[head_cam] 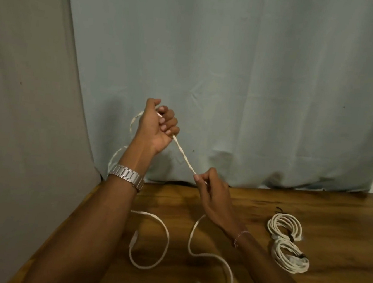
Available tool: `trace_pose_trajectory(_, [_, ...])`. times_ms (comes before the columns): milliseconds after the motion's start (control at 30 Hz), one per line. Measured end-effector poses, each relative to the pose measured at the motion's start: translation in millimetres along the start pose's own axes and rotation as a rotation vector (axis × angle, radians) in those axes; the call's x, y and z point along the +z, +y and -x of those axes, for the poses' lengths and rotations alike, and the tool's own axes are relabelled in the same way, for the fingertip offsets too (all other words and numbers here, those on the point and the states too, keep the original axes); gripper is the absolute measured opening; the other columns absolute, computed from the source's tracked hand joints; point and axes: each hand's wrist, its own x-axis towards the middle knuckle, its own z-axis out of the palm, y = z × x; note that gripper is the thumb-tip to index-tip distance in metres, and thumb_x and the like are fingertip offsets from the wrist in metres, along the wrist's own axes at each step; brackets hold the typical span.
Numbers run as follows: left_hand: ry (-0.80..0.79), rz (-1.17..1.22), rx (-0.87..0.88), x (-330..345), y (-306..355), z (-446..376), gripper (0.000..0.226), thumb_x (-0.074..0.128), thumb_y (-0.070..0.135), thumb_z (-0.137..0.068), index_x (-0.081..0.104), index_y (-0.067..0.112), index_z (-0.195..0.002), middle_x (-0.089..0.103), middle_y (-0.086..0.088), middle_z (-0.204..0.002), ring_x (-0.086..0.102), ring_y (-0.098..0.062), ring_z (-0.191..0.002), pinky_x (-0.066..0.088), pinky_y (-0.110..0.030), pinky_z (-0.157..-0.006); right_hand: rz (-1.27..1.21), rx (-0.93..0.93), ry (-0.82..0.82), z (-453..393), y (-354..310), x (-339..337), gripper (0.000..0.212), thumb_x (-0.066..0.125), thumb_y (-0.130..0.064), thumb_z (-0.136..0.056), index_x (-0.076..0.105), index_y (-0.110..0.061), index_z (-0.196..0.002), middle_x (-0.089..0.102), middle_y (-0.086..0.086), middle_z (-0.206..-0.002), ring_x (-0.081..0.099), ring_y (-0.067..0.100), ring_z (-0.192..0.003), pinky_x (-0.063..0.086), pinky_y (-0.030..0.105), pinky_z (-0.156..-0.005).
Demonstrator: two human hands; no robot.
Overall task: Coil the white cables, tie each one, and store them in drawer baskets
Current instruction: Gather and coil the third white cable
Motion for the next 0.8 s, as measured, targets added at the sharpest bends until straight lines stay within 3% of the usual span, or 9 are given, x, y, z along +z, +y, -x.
trace_pose_trajectory(133, [-0.043,-0.117,0.004,1.0,-6.8,5.2,0.043,0.035,0.03,-0.099,0.035,0.024,-0.057,0.021,0.006,-0.045,0.017,-0.009,-0.034,0.017,-0.02,-0.033,0.097,0.042,-0.129,-6.5,17.8,0.4,0.02,0.053,-0.038,-0.104,0.054,-0.02,-0.093,0.061,-0.008,-0.084,0.055,0.006,-0.076,0.044,0.027,-0.067])
trace_pose_trajectory(200, [-0.058,-0.168,-0.011,1.6,-15.7,6.3,0.046,0.033,0.03,-0.101,0.033,0.024,-0.056,0.021,0.006,-0.045,0.016,-0.008,-0.033,0.016,-0.018,-0.032,0.115,0.063,-0.168,-13.2,6.8,-2.2,0.031,0.058,-0.048,-0.098,0.058,-0.023,-0.117,0.06,-0.015,-0.114,0.054,0.004,-0.103,0.046,0.027,-0.086])
trace_pose_trajectory(267, [-0.07,-0.206,-0.038,1.9,-21.2,6.7,0.046,0.032,0.03,-0.102,0.033,0.024,-0.056,0.021,0.006,-0.044,0.016,-0.008,-0.033,0.015,-0.018,-0.032,0.081,0.06,-0.168,-23.9,-14.6,-4.1,0.056,0.062,-0.054,-0.094,0.051,-0.022,-0.138,0.055,-0.017,-0.127,0.05,0.001,-0.117,0.044,0.022,-0.096])
trace_pose_trajectory(333, [-0.096,-0.239,-0.089,2.9,-27.4,7.6,0.047,0.032,0.03,-0.102,0.034,0.024,-0.056,0.022,0.006,-0.044,0.017,-0.007,-0.034,0.016,-0.019,-0.033,0.123,0.009,-0.165,-38.3,-32.5,-1.7,0.05,0.064,-0.052,-0.093,0.06,-0.019,-0.13,0.067,-0.009,-0.119,0.062,0.007,-0.106,0.053,0.028,-0.092])
trace_pose_trajectory(400, [-0.106,-0.266,-0.127,5.8,-32.1,8.8,0.048,0.033,0.029,-0.102,0.035,0.024,-0.054,0.021,0.007,-0.045,0.016,-0.007,-0.034,0.013,-0.02,-0.035,0.252,-0.025,-0.119,-50.0,-40.4,3.0,0.028,0.065,-0.044,-0.095,0.071,-0.017,-0.099,0.073,-0.001,-0.089,0.066,0.015,-0.08,0.058,0.041,-0.076])
trace_pose_trajectory(467, [-0.092,-0.261,-0.14,7.8,-32.8,8.2,0.05,0.034,0.028,-0.102,0.036,0.024,-0.052,0.021,0.007,-0.044,0.016,-0.007,-0.034,0.013,-0.021,-0.035,0.311,-0.031,-0.039,-54.2,-38.6,8.6,0.025,0.064,-0.037,-0.097,0.075,-0.017,-0.086,0.073,0.001,-0.078,0.065,0.016,-0.07,0.058,0.041,-0.068])
trace_pose_trajectory(633, [0.024,-0.099,-0.124,4.0,-28.1,5.2,0.048,0.037,0.026,-0.099,0.037,0.022,-0.051,0.023,0.006,-0.041,0.019,-0.008,-0.03,0.016,-0.02,-0.032,0.361,0.037,0.023,-40.0,-29.9,18.6,0.023,0.064,-0.039,-0.097,0.079,-0.021,-0.093,0.074,-0.002,-0.076,0.064,0.011,-0.065,0.058,0.033,-0.061])
trace_pose_trajectory(800, [0.096,0.022,-0.066,8.4,-21.1,3.2,0.047,0.039,0.027,-0.097,0.036,0.021,-0.051,0.023,0.006,-0.042,0.018,-0.009,-0.03,0.016,-0.021,-0.032,0.365,0.061,0.048,-13.6,-9.2,23.9,0.024,0.063,-0.04,-0.098,0.08,-0.023,-0.096,0.075,-0.002,-0.072,0.064,0.014,-0.062,0.056,0.035,-0.06])
